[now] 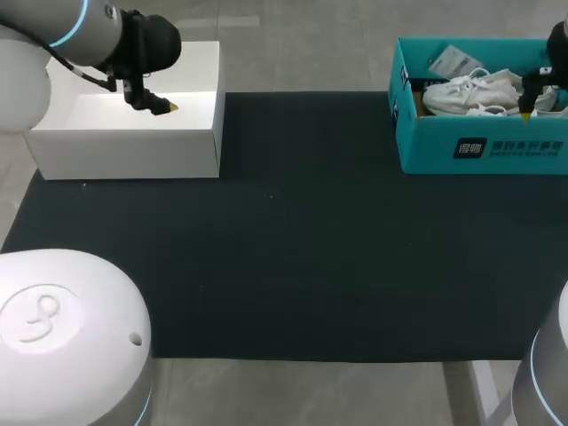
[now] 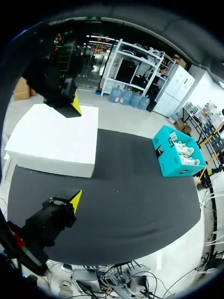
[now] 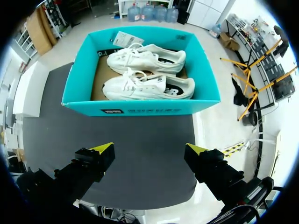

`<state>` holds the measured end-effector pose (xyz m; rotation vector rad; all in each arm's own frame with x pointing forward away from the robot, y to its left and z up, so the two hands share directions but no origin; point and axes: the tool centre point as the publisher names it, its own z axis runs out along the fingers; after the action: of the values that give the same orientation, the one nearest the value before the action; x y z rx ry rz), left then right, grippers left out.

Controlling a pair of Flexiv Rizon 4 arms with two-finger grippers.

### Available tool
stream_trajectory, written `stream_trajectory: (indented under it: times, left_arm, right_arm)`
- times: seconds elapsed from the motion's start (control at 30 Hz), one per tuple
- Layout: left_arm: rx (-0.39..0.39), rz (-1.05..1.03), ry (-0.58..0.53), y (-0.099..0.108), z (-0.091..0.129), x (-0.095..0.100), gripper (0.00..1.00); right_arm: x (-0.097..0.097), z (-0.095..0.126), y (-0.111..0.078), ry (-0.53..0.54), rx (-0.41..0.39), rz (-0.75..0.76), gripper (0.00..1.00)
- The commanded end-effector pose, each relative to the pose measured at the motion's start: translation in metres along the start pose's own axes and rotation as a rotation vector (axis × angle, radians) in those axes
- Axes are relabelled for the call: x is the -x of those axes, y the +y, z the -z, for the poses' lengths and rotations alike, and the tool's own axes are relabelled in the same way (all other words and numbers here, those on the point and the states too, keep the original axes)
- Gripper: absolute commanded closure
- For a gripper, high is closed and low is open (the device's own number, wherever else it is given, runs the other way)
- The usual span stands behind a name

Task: Take the shoe out of the shoebox, open the shoe tongue, remove and reinsert the insole, then place the shoe into the shoebox

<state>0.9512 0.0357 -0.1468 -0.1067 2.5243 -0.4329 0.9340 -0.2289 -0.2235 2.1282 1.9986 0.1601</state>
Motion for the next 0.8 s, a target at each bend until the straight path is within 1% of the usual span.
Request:
stream_trajectory:
  times: [0.03, 0.1, 0.27, 0.37, 0.5, 0.6, 0.73, 0.8]
  left_arm:
    - [0.512, 0.853, 0.032, -0.003, -0.015, -0.005, 0.0]
    - [0.581, 0.985, 0.07, 0.0, -0.029, -0.004, 0.0]
    - [0.619, 1.15, 0.12, 0.009, -0.064, 0.009, 0.0]
    - [0.635, 1.249, 0.148, 0.014, -0.079, 0.016, 0.0]
    - [0.652, 1.379, 0.197, 0.021, -0.092, 0.025, 0.0]
    - [0.671, 1.477, 0.227, 0.026, -0.099, 0.03, 0.0]
    - [0.718, 1.605, 0.251, 0.031, -0.105, 0.034, 0.0]
    - [0.733, 1.675, 0.262, 0.031, -0.106, 0.035, 0.0]
  right_arm:
    - [0.0, 0.0, -0.001, 0.001, 0.002, 0.0, 0.0]
    - [0.0, 0.0, -0.001, 0.001, 0.002, 0.0, 0.0]
    - [0.0, 0.0, -0.001, 0.001, 0.002, 0.0, 0.0]
    - [0.0, -0.001, -0.003, 0.021, -0.004, -0.013, 0.0]
    - [0.001, -0.002, -0.009, 0.027, -0.011, -0.044, 0.0]
    - [0.002, -0.004, -0.014, -0.009, -0.01, -0.05, 0.0]
    - [0.005, -0.005, -0.021, -0.035, -0.031, -0.043, 0.0]
    - [0.007, -0.001, -0.022, -0.022, -0.055, -0.065, 0.0]
